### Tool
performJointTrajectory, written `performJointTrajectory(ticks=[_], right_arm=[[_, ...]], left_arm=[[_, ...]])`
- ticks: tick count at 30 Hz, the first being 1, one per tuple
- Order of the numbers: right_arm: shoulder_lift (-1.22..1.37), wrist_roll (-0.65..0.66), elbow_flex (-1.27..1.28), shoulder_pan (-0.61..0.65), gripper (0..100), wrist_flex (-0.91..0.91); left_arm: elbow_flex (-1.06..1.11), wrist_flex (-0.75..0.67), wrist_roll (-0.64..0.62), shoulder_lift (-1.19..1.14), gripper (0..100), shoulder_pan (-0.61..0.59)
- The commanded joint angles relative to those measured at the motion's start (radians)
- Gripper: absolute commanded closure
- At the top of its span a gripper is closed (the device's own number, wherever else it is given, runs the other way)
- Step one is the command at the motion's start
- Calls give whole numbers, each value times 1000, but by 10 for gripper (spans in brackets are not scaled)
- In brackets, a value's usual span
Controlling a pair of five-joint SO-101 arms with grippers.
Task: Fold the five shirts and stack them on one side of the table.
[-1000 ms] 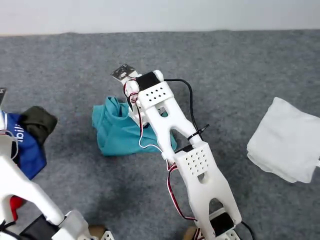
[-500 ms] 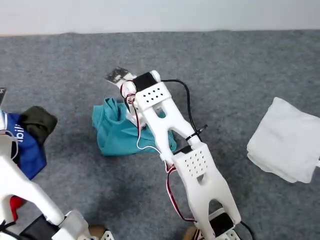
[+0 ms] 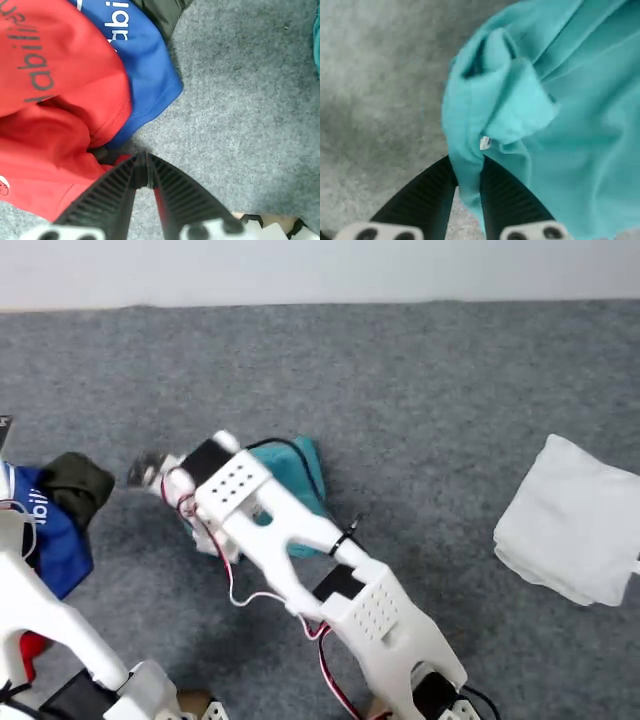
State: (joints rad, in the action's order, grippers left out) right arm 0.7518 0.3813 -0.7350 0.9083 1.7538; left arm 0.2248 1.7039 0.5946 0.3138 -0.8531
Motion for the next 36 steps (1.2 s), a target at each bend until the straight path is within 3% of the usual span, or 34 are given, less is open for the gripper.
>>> performJointTrajectory(ticks=[1, 7, 15, 25, 33, 36], right_arm=[[-71, 18, 25, 24, 913, 39], [-130, -23, -6, -16, 743, 41], [-236, -23, -34, -110, 742, 39], [-280, -21, -31, -125, 744, 22], [-81, -21, -34, -214, 954, -206], [-35, -21, -34, -302, 958, -348]], left_arm=[[-10, -17, -3, 12, 993, 0], [-10, -17, 0, 12, 993, 0], [-10, -17, 0, 12, 993, 3], [-10, -37, 0, 12, 993, 5], [-10, -34, 0, 12, 993, 0], [-10, -34, 0, 12, 993, 0]])
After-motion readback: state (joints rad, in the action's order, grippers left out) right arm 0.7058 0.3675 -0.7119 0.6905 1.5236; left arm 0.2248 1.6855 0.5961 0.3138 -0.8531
